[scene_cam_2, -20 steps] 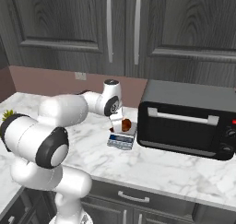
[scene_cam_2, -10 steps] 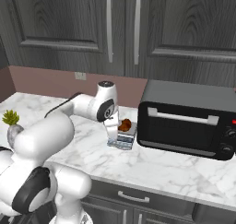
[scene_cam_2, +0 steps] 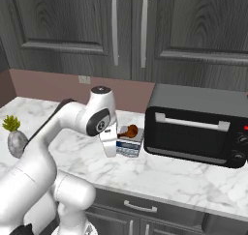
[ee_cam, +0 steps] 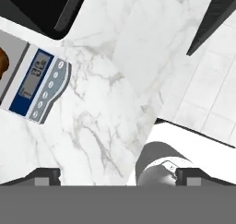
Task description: Take the chicken drumstick from the fridge and place it on the digital scale on the counter by the fridge. Wait a few seconds for a reading, then move it to the plate on the dining counter.
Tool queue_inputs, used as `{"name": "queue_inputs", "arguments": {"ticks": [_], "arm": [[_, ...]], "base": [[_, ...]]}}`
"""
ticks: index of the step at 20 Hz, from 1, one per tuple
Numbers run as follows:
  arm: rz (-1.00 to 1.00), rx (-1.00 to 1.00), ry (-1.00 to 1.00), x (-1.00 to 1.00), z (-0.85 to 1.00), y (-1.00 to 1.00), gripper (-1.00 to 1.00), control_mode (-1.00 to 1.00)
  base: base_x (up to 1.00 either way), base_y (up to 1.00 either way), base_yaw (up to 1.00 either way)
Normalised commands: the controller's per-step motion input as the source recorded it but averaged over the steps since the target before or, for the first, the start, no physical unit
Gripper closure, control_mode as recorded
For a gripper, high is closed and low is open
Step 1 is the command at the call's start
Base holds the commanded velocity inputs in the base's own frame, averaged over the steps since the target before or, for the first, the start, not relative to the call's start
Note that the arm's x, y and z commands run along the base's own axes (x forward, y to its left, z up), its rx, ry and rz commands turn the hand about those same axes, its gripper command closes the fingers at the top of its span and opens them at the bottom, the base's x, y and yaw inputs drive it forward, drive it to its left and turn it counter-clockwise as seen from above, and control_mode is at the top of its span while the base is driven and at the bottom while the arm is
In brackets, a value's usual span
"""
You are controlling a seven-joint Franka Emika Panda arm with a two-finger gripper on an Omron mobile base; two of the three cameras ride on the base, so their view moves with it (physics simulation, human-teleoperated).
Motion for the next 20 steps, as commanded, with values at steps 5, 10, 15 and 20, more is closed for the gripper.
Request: {"name": "queue_inputs", "arguments": {"ticks": [5, 10, 15, 20], "arm": [[0.23, -0.12, 0.08, -0.86, 0.8, 0.12, -1.0, -1.0], [0.31, -0.07, 0.05, -0.59, 0.6, 0.28, -1.0, -1.0], [0.36, -0.02, 0.0, -0.54, 0.46, 0.43, -1.0, -1.0], [0.26, 0.0, -0.09, -0.28, 0.34, 0.38, -1.0, -1.0]], "base": [[0.0, 0.0, 0.0], [0.0, 0.0, 0.0], [0.0, 0.0, 0.0], [0.0, 0.0, 0.0]]}}
